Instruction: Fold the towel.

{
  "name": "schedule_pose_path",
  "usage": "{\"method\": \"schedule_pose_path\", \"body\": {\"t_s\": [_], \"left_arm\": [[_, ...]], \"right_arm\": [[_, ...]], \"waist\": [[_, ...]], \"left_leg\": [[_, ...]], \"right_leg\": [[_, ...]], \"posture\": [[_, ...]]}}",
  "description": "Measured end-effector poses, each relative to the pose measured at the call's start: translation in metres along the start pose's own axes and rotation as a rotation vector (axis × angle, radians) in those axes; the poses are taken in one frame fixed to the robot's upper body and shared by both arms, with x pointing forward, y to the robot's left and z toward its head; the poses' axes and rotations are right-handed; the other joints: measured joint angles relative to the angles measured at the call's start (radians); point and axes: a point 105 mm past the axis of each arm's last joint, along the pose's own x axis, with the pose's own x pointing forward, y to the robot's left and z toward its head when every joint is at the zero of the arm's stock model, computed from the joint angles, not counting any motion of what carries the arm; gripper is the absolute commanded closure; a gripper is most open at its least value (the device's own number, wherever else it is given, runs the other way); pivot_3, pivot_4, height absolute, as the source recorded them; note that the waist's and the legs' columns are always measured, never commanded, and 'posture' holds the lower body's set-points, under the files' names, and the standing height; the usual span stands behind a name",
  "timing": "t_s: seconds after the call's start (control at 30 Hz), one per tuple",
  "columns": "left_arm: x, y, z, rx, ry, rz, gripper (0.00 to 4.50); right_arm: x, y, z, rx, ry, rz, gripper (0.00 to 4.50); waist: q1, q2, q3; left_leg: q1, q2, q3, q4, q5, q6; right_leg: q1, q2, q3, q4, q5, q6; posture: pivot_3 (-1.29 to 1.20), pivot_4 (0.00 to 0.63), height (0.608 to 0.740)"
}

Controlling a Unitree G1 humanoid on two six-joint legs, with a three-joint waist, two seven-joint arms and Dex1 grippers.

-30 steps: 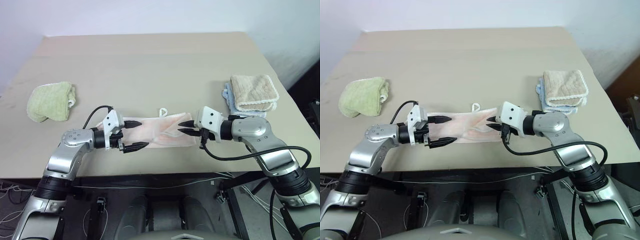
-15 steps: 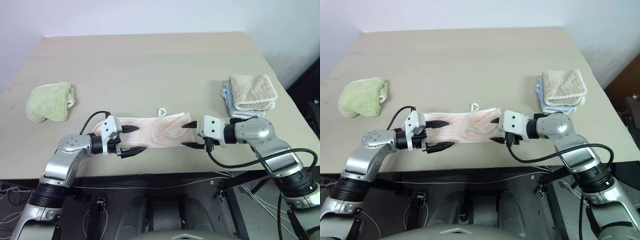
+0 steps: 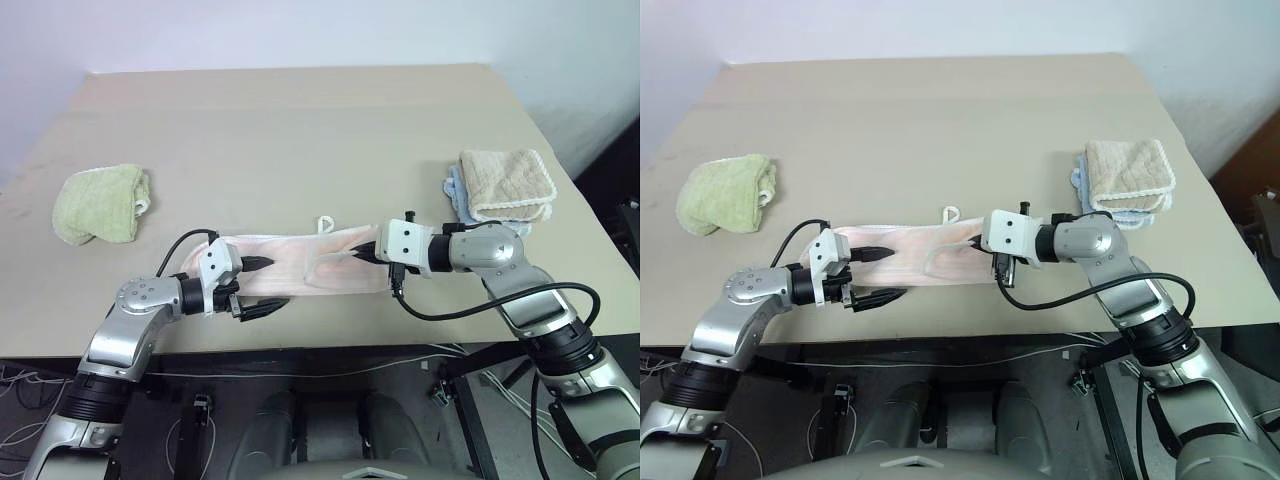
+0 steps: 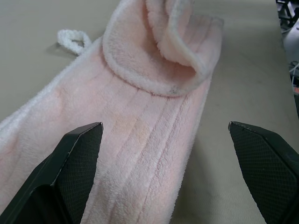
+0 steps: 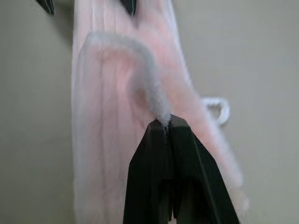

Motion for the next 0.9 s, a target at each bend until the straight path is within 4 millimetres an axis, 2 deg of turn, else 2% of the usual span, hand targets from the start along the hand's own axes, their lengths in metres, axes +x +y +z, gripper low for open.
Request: {"method": "schedule_pose_path", "body": {"t_s": [0.23,0.47,0.63,0.77,0.9], "left_arm": [[-0.001,-0.001,-0.003,0.004,0.002,0.006,0.00],[-0.001,-0.002,-0.005,-0.003,0.003,0.014,0.00],[-0.002,-0.009,-0.006,-0.002,0.000,0.012,0.00],[-0.002,-0.009,-0.008,-0.007,0.002,0.025,0.00],[-0.003,-0.011,-0.005,0.002,-0.005,0.025,0.00]], "right_arm": [[0.015,-0.017,0.029,-0.197,-0.088,0.013,4.47],[0.042,-0.010,0.016,-0.293,-0.076,0.085,4.47],[0.059,-0.012,0.006,-0.348,-0.063,0.065,4.47],[0.067,-0.024,0.003,-0.394,-0.054,-0.012,4.47],[0.072,-0.045,0.015,-0.445,-0.082,-0.110,4.47]], "waist": [[-0.001,0.000,0.000],[-0.001,0.000,0.000],[-0.004,0.000,0.000],[-0.004,0.000,0.000],[-0.007,0.000,0.000]], "left_leg": [[0.000,0.000,0.000,0.000,0.000,0.000],[0.000,0.000,0.000,0.000,0.000,-0.001],[0.001,0.000,0.000,0.000,0.002,-0.002],[0.002,0.000,0.000,0.000,0.003,-0.005],[0.004,0.001,0.000,-0.001,0.004,-0.006]], "right_leg": [[0.000,0.001,0.000,0.000,0.000,0.000],[-0.001,0.001,0.000,0.001,0.000,0.000],[-0.002,0.001,0.000,0.004,0.000,0.000],[-0.003,0.002,0.000,0.009,0.000,0.000],[-0.002,0.003,0.001,0.011,0.000,-0.001]], "posture": [[0.00,0.150,0.740],[0.00,0.150,0.740],[0.00,0.150,0.740],[0.00,0.150,0.740],[0.00,0.150,0.740]]}}
